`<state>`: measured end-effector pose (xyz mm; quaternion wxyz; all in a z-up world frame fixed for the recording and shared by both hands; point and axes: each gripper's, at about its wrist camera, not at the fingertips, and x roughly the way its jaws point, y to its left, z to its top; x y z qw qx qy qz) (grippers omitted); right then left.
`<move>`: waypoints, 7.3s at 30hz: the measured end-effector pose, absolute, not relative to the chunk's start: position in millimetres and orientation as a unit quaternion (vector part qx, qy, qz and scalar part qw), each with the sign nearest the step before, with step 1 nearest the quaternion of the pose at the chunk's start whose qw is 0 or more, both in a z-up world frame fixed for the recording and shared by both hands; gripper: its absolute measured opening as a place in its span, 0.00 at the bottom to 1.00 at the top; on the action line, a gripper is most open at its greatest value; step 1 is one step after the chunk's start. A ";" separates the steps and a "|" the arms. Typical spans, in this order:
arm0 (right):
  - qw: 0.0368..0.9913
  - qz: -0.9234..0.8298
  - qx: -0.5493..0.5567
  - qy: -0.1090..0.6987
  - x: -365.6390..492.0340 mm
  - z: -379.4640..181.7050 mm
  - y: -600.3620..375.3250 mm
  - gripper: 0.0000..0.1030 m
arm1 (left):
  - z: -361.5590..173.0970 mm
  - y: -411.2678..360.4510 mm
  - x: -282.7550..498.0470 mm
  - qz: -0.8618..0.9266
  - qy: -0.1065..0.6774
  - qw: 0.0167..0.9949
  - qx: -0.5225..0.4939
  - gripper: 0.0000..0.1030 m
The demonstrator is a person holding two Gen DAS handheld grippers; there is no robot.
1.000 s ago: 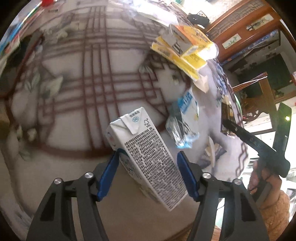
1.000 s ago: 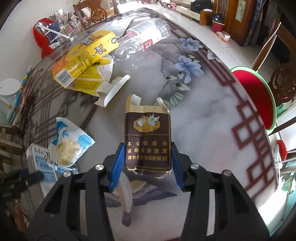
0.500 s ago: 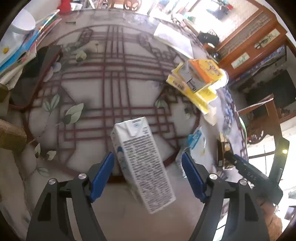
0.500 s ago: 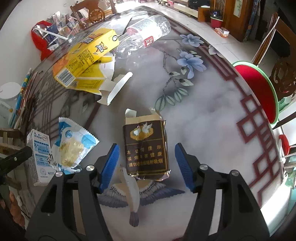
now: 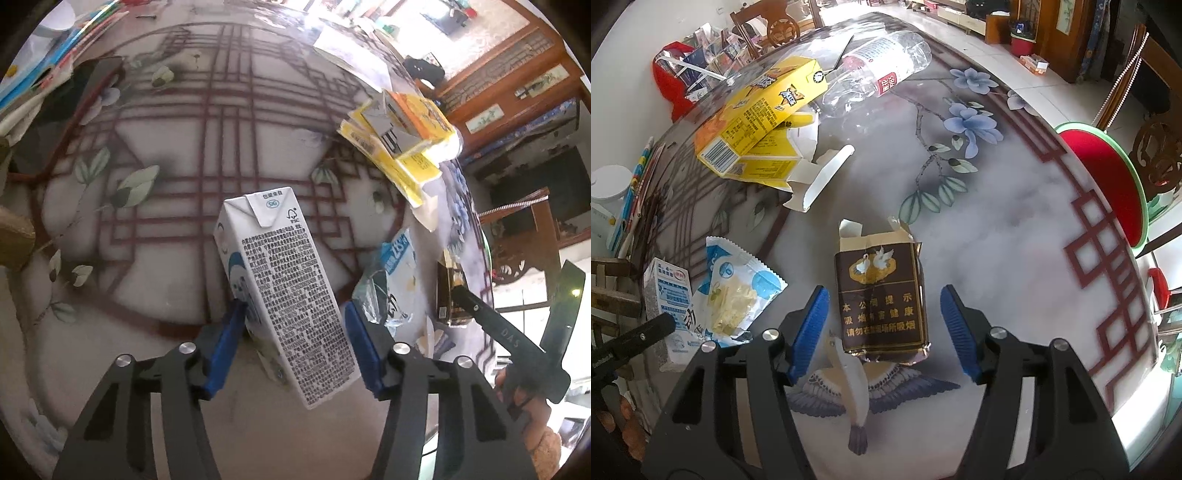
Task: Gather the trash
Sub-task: 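Grasp and lift the white milk carton with the left gripper, then grasp the brown cigarette pack with the right gripper, then carry the milk carton and cigarette pack over the red bucket, then open both grippers to drop the carton and cigarette pack into the bucket, then grasp the yellow iced tea carton with the left gripper, then grasp the clear plastic water bottle with the right gripper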
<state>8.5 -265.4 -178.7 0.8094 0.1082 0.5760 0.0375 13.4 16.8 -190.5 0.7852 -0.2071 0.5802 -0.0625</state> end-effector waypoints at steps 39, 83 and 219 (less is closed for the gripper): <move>0.837 0.072 0.084 0.535 11.2 -146.9 -255.7 0.45 | -167.4 6.2 19.7 -0.069 0.543 0.825 -0.140 0.40; 0.848 0.099 0.110 0.508 54.2 -127.7 -378.4 0.45 | -100.2 -135.9 64.7 -0.076 0.472 0.872 -0.102 0.35; 0.862 0.115 0.168 0.464 63.9 -87.2 -254.0 0.60 | -188.0 42.5 58.6 -0.073 0.556 0.818 -0.128 0.59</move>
